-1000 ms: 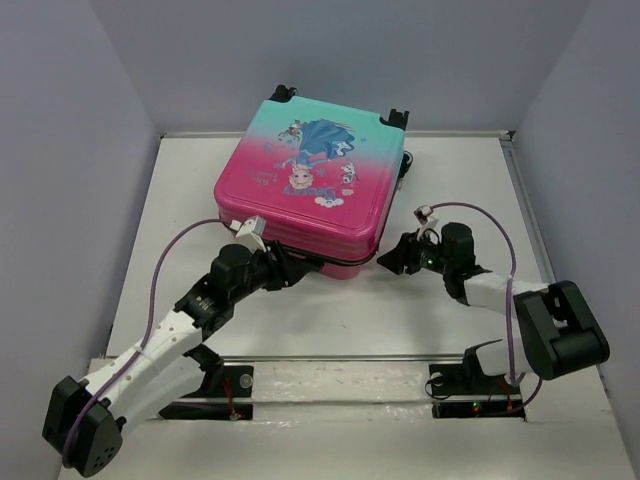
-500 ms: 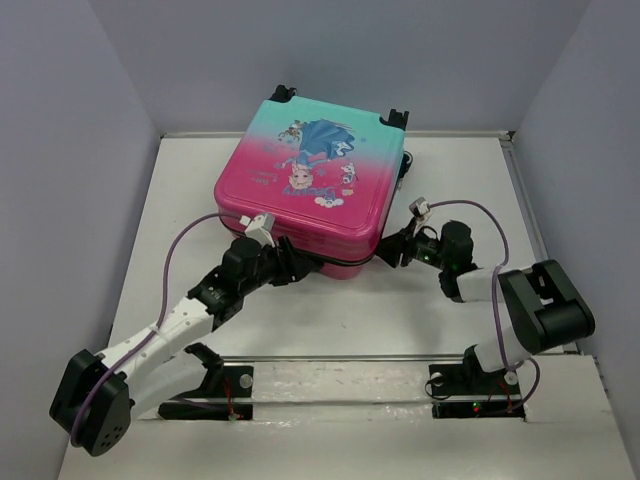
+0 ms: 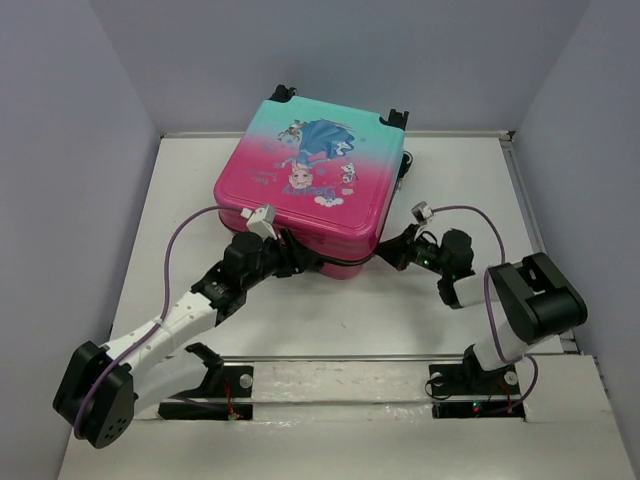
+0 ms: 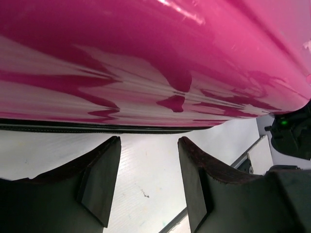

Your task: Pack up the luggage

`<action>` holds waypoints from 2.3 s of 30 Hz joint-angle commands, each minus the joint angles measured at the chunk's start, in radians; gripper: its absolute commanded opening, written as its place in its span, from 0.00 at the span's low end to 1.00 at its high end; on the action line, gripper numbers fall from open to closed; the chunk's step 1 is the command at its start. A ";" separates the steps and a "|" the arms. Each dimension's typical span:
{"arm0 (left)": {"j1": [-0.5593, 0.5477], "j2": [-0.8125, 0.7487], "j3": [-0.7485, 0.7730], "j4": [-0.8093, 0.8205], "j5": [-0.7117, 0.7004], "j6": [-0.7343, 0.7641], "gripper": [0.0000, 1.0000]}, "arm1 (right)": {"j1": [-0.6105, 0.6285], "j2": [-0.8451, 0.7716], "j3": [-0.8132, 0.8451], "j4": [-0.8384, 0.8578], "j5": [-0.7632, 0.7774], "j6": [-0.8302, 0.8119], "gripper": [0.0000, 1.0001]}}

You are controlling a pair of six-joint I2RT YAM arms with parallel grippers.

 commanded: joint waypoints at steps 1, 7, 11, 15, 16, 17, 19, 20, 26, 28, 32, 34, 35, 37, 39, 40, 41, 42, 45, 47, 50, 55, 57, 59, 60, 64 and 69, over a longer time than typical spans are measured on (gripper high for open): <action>-0.008 0.015 0.060 0.111 -0.031 0.019 0.61 | 0.075 -0.134 -0.040 -0.022 0.112 -0.003 0.07; -0.008 0.105 0.174 0.161 -0.109 0.060 0.61 | 0.376 -0.454 0.005 -0.719 0.525 -0.080 0.07; -0.008 0.183 0.236 0.197 -0.103 0.063 0.61 | 0.541 -0.590 0.008 -0.950 0.668 0.000 0.07; -0.021 0.240 0.280 0.217 -0.103 0.059 0.61 | 0.715 -0.584 0.041 -1.014 0.790 0.084 0.07; -0.028 0.251 0.286 0.222 -0.106 0.057 0.61 | 0.752 -0.566 0.063 -1.025 0.835 0.098 0.07; -0.034 0.259 0.292 0.227 -0.108 0.052 0.61 | 0.790 -0.548 0.086 -1.027 0.878 0.111 0.07; -0.054 0.286 0.309 0.230 -0.098 0.045 0.61 | 0.856 -0.497 0.153 -0.970 0.982 0.129 0.07; -0.069 0.297 0.316 0.230 -0.086 0.043 0.61 | 0.856 -0.427 0.178 -0.944 1.030 0.143 0.07; -0.077 0.225 0.362 0.066 -0.121 0.113 0.66 | 0.867 -0.114 0.411 -0.709 1.266 0.214 0.07; -0.036 0.140 0.434 -0.092 -0.184 0.185 0.80 | 0.867 -0.051 0.446 -0.694 1.332 0.226 0.07; 0.208 0.063 0.601 -0.339 -0.108 0.278 0.95 | 0.867 -0.067 0.427 -0.680 1.331 0.223 0.07; 0.337 0.081 0.691 -0.419 -0.060 0.331 0.99 | 0.867 -0.087 0.398 -0.682 1.314 0.224 0.07; 0.453 0.120 0.723 -0.431 -0.017 0.351 0.99 | 0.867 -0.090 0.390 -0.688 1.309 0.223 0.07; 0.552 0.185 0.744 -0.436 0.024 0.349 0.99 | 0.867 -0.096 0.381 -0.692 1.300 0.226 0.07; 0.613 0.288 0.767 -0.433 0.038 0.332 0.99 | 0.867 -0.098 0.379 -0.705 1.292 0.226 0.07; 0.618 0.318 0.764 -0.397 0.066 0.324 0.99 | 0.867 -0.099 0.379 -0.717 1.291 0.224 0.07; 0.649 0.378 0.775 -0.379 0.095 0.316 0.99 | 0.858 -0.106 0.379 -0.721 1.283 0.220 0.07; 0.669 0.406 0.786 -0.358 0.157 0.307 0.99 | 0.858 -0.109 0.381 -0.728 1.277 0.211 0.07; 0.675 0.506 0.853 -0.361 0.234 0.330 0.99 | 0.858 -0.129 0.384 -0.761 1.268 0.189 0.07; 0.673 0.538 0.873 -0.355 0.274 0.350 0.99 | 0.858 -0.138 0.390 -0.781 1.259 0.172 0.07; 0.650 0.595 0.889 -0.350 0.313 0.374 0.99 | 0.849 -0.139 0.400 -0.795 1.237 0.154 0.07; 0.534 0.659 0.824 -0.307 0.308 0.378 0.99 | 0.849 -0.089 0.463 -0.804 1.185 0.129 0.07; 0.461 0.652 0.774 -0.277 0.319 0.356 0.97 | 0.840 -0.045 0.533 -0.806 1.153 0.105 0.07; 0.424 0.624 0.760 -0.283 0.339 0.349 0.97 | 0.840 0.059 0.613 -0.803 1.060 0.079 0.07; 0.423 0.607 0.757 -0.284 0.357 0.344 0.96 | 0.840 0.101 0.662 -0.798 1.020 0.063 0.07; 0.454 0.482 0.760 -0.383 0.354 0.390 0.96 | 0.849 0.302 0.976 -0.787 0.888 0.000 0.07; 0.515 0.334 0.763 -0.486 0.279 0.447 0.97 | 0.849 0.462 1.201 -0.777 0.799 -0.043 0.07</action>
